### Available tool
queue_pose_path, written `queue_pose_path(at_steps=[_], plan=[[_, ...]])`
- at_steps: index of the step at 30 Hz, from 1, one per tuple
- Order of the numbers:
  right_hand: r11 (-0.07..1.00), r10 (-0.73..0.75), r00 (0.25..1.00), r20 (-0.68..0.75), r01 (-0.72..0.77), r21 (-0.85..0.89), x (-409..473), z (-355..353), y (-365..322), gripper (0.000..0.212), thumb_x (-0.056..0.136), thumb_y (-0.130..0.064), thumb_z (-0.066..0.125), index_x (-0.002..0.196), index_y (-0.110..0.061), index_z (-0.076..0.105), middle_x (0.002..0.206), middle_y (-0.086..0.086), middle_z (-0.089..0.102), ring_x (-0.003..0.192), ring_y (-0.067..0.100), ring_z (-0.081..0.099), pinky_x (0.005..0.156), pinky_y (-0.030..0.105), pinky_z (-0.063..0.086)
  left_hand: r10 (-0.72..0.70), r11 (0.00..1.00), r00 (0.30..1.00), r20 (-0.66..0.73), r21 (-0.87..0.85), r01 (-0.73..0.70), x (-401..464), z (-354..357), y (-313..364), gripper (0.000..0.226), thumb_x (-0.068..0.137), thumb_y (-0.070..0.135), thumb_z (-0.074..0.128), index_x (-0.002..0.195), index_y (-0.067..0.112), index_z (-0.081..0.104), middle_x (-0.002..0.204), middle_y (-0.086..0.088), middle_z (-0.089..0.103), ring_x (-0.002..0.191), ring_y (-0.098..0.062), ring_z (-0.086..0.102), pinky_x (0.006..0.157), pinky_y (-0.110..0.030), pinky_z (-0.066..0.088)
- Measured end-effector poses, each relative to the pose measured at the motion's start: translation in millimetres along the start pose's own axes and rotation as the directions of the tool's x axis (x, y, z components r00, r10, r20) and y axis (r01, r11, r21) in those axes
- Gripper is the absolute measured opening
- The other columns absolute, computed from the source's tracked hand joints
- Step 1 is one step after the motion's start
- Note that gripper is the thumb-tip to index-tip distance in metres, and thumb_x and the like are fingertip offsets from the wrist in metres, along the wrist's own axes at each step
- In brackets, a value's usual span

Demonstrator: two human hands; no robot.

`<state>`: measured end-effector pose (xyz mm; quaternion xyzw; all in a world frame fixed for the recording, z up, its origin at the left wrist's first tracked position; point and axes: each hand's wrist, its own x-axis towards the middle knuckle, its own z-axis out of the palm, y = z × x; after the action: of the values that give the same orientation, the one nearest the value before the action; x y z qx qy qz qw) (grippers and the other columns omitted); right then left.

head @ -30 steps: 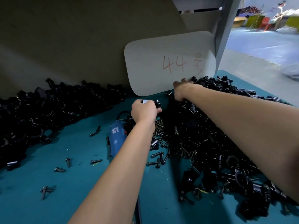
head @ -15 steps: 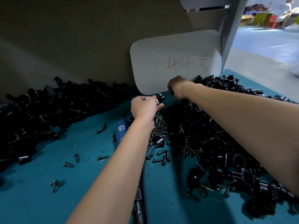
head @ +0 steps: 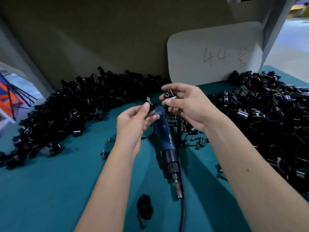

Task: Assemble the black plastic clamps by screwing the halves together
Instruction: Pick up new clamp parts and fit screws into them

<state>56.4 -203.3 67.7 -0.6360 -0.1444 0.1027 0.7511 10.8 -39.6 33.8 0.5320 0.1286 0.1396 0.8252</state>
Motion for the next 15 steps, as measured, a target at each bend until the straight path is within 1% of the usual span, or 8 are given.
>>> queue_pose_path(at_steps=[2, 3, 5, 7, 8, 10, 13, 15], plan=[[1.0, -0.027, 0.999, 0.022, 0.027, 0.012, -12.4, 7.7, 12.8, 0.037, 0.093, 0.012, 0.065, 0.124, -0.007, 0.063, 0.109, 0.017, 0.076, 0.089, 0.021, 0.071, 0.072, 0.024, 0.054, -0.036, 0.999, 0.999, -0.037, 0.039, 0.037, -5.6, -14.2, -3.9, 0.032, 0.106, 0.028, 0.059, 0.104, -0.004, 0.062, 0.074, -0.013, 0.075, 0.057, -0.02, 0.071, 0.056, -0.022, 0.057], [0.999, -0.03, 0.999, 0.033, 0.029, 0.033, -16.4, 10.8, 18.2, 0.037, 0.093, 0.013, 0.064, 0.125, -0.004, 0.059, 0.109, 0.018, 0.077, 0.09, 0.022, 0.072, 0.071, 0.024, 0.054, -0.044, 0.996, 0.997, -0.058, 0.069, 0.048, -8.3, -18.5, -5.7, 0.035, 0.108, 0.033, 0.054, 0.107, -0.002, 0.058, 0.068, -0.01, 0.073, 0.052, -0.019, 0.068, 0.052, -0.022, 0.056], [0.999, -0.035, 0.999, 0.038, 0.034, 0.027, -21.6, 13.0, 27.2, 0.035, 0.093, 0.015, 0.063, 0.123, 0.0, 0.056, 0.106, 0.019, 0.077, 0.087, 0.022, 0.072, 0.07, 0.025, 0.053, -0.046, 0.99, 0.996, -0.072, 0.126, 0.055, -12.9, -22.5, -9.5, 0.033, 0.111, 0.037, 0.043, 0.103, 0.007, 0.052, 0.059, -0.006, 0.067, 0.044, -0.019, 0.061, 0.042, -0.023, 0.048], [0.998, -0.057, 0.996, 0.063, 0.058, -0.02, -24.0, 12.4, 35.4, 0.033, 0.092, 0.015, 0.064, 0.122, 0.001, 0.06, 0.106, 0.018, 0.077, 0.084, 0.02, 0.073, 0.071, 0.026, 0.053, -0.062, 0.986, 0.997, -0.049, 0.152, 0.069, -15.9, -24.7, -11.8, 0.034, 0.113, 0.04, 0.034, 0.1, 0.013, 0.05, 0.055, -0.003, 0.061, 0.04, -0.018, 0.054, 0.037, -0.021, 0.039], [0.997, -0.07, 0.994, 0.081, 0.073, -0.034, -24.4, 11.5, 38.3, 0.033, 0.092, 0.015, 0.064, 0.122, 0.0, 0.062, 0.106, 0.017, 0.078, 0.083, 0.019, 0.072, 0.071, 0.025, 0.054, -0.089, 0.987, 0.996, -0.032, 0.135, 0.092, -16.4, -26.0, -13.2, 0.036, 0.113, 0.042, 0.031, 0.1, 0.015, 0.051, 0.055, -0.002, 0.059, 0.04, -0.017, 0.052, 0.037, -0.021, 0.036], [0.995, -0.089, 0.99, 0.105, 0.094, -0.045, -24.4, 8.8, 40.9, 0.035, 0.093, 0.014, 0.063, 0.123, -0.004, 0.065, 0.107, 0.016, 0.078, 0.082, 0.018, 0.072, 0.071, 0.024, 0.054, -0.163, 0.986, 0.987, 0.001, 0.027, 0.163, -17.8, -27.5, -12.9, 0.041, 0.112, 0.046, 0.031, 0.104, 0.014, 0.054, 0.058, -0.002, 0.061, 0.043, -0.014, 0.053, 0.037, -0.019, 0.036], [0.995, -0.097, 0.989, 0.113, 0.1, -0.018, -24.8, 7.0, 44.8, 0.037, 0.096, 0.01, 0.062, 0.129, -0.006, 0.062, 0.107, 0.015, 0.078, 0.078, 0.017, 0.068, 0.067, 0.023, 0.053, -0.219, 0.97, 0.973, 0.068, -0.097, 0.225, -14.7, -31.5, -12.1, 0.053, 0.111, 0.049, 0.031, 0.112, 0.006, 0.061, 0.074, -0.008, 0.072, 0.053, -0.013, 0.061, 0.043, -0.018, 0.046], [0.996, -0.09, 0.992, 0.087, 0.089, 0.011, -25.6, 6.7, 48.7, 0.033, 0.099, 0.005, 0.061, 0.13, -0.005, 0.058, 0.104, 0.014, 0.078, 0.071, 0.016, 0.065, 0.062, 0.023, 0.05, -0.232, 0.957, 0.964, 0.128, -0.149, 0.25, -12.4, -34.0, -12.2, 0.056, 0.11, 0.05, 0.035, 0.117, 0.001, 0.063, 0.085, -0.01, 0.074, 0.062, -0.015, 0.065, 0.051, -0.018, 0.052]])
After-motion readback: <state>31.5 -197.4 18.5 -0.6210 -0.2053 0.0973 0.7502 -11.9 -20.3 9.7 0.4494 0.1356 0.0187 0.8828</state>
